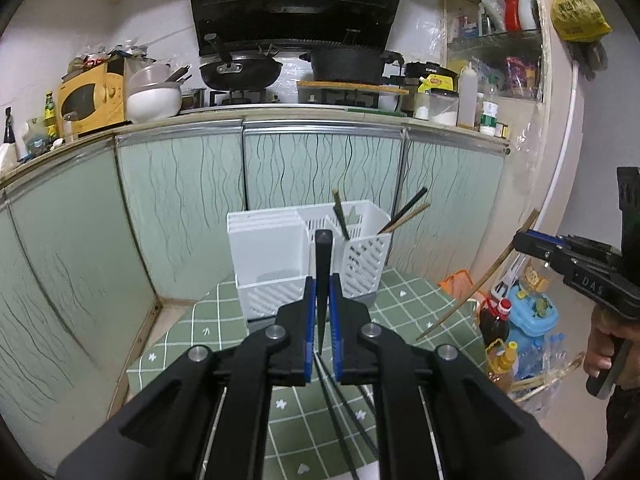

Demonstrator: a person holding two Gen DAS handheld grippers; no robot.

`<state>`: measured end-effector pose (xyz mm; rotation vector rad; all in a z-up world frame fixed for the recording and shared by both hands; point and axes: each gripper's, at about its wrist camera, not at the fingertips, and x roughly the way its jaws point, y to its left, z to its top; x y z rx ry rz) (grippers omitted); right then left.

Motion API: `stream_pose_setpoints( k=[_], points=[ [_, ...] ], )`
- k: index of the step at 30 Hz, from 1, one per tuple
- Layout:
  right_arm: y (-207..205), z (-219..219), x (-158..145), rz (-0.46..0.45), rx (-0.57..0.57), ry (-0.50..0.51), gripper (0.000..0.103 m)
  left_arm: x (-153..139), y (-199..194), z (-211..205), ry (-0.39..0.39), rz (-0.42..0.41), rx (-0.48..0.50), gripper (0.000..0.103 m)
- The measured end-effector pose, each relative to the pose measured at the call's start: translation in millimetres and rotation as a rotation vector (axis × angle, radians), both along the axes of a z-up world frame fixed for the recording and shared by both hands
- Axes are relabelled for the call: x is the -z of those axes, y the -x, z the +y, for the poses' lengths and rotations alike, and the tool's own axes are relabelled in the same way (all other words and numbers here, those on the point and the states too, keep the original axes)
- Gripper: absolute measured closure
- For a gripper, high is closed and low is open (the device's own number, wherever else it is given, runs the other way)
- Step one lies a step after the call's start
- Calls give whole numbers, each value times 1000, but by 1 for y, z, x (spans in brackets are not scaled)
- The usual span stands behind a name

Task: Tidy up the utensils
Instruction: 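Lift both held chopsticks upright and carry them above the white holder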

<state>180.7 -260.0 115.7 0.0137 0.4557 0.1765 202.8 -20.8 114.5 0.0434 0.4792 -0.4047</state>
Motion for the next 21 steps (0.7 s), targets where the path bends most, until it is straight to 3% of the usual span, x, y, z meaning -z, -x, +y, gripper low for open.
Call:
stream_pose_setpoints(
  k=[21],
  points=[
    [-40,-12,-44,-14,-16,-24,97,-35,-39,-35,32,-18,44,97]
  ],
)
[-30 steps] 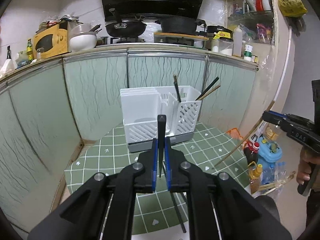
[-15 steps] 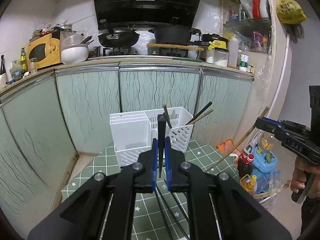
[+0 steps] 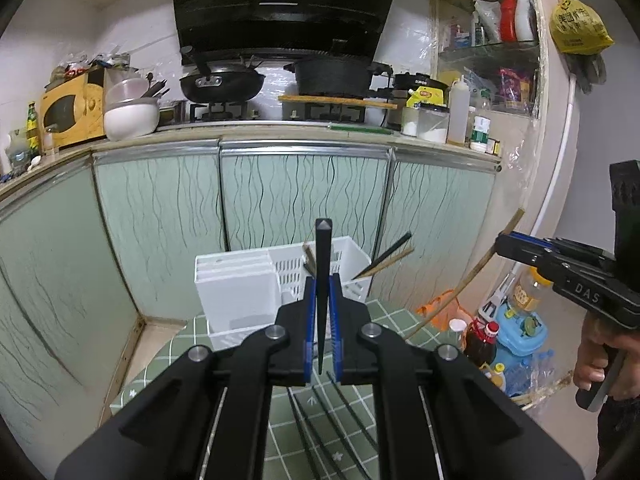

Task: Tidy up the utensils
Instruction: 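Lift both held chopsticks upright and carry them above the white holder, then drop both chopsticks into the holder by opening both grippers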

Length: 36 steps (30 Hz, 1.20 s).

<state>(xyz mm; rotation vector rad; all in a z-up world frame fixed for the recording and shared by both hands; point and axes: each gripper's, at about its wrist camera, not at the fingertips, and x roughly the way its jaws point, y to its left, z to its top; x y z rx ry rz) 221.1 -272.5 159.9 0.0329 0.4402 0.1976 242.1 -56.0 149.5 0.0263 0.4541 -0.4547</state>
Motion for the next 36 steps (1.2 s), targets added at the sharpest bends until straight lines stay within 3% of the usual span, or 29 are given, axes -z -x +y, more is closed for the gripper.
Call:
stream_pose_setpoints(
  k=[17,26,29,36],
  points=[
    [-73,-1,-57,-29,-17,14,97,-49,-71,-39,14,-35,31,97],
    [-121,-1,-42,-1,-36,20,97,-44,-115,-40,43,-7,29,96],
    [-130,-2,-37,8,-35,17,97,-51,-122,-40,74,-5,38,96],
    [-146,-3,-29,27,-33,18,97,-69,-126,-50,61,-42,48,96]
  ],
)
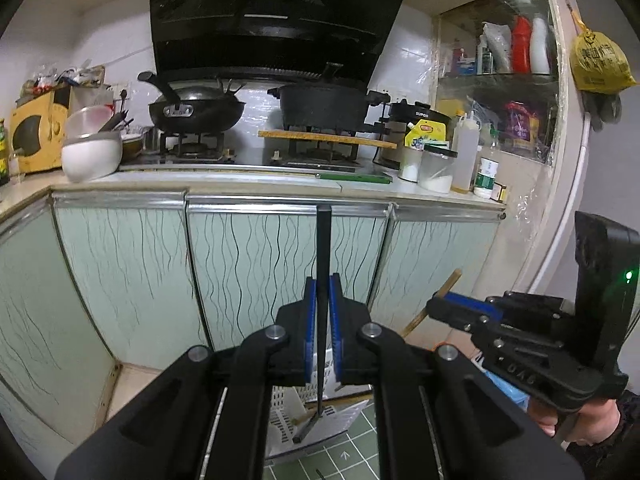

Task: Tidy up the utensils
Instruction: 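Drop both chopsticks into the holder by opening both grippers, then withdraw both open grippers and lower them toward the remaining black chopsticks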

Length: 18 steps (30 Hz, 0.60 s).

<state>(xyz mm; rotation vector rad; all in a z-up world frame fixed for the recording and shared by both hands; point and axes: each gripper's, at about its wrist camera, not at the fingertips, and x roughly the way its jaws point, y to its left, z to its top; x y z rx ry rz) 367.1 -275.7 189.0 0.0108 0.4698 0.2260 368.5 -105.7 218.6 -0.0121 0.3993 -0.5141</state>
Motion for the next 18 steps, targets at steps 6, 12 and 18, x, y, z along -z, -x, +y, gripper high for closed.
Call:
stream_pose_setpoints(
  k=[6,12,18],
  points=[
    [-9,0,11,19,-6,0,97,19,-19,-13,-52,26,-2,96],
    [-17,1,24,36,-10,9,96,45,-32,-16,-59,48,18,96],
    [-14,-8,28,24,40,35,32,62,-30,-15,-95,38,-6,29]
  ],
)
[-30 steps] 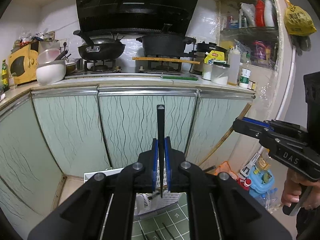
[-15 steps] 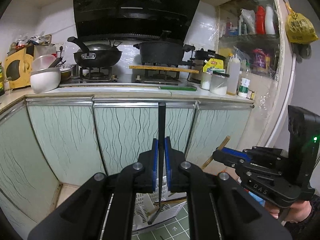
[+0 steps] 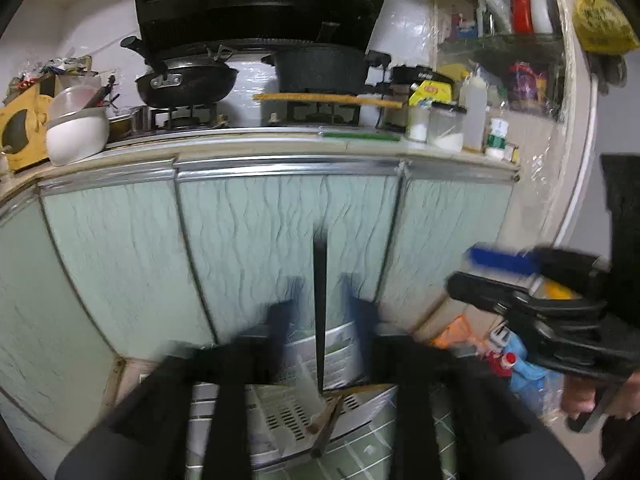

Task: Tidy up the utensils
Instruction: 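Withdraw both open grippers and lower them toward the remaining black chopsticks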

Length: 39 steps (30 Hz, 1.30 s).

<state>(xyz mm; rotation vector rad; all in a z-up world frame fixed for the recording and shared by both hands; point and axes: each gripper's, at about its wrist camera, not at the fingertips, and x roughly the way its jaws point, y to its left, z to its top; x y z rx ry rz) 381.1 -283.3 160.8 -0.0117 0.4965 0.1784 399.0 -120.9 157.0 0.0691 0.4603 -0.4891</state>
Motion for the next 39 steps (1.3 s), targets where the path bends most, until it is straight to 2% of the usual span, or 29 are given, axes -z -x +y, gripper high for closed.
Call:
stream_pose_setpoints(
  k=[1,3,4,7,19,29,39],
  points=[
    [3,-3,-1,-9,8,-3,26,1,3,2,-14,-21,-27,5],
    [10,-11,-3,-12,29,-20,22,-1,14,9,-24,-82,-59,5],
    [13,-14,-4,-14,40,-23,13,-1,17,12,-32,-81,-67,5],
    [29,-22,-6,-25,54,-34,8,0,26,26,-33,-60,-78,5],
    [103,-21,2,-41,54,-18,8,10,101,65,-30,-64,-101,5],
    [162,-6,37,-23,56,9,8,34,154,99,10,-35,-151,5],
    [198,6,77,-17,63,27,8,68,191,119,10,-13,-178,5]
  ],
)
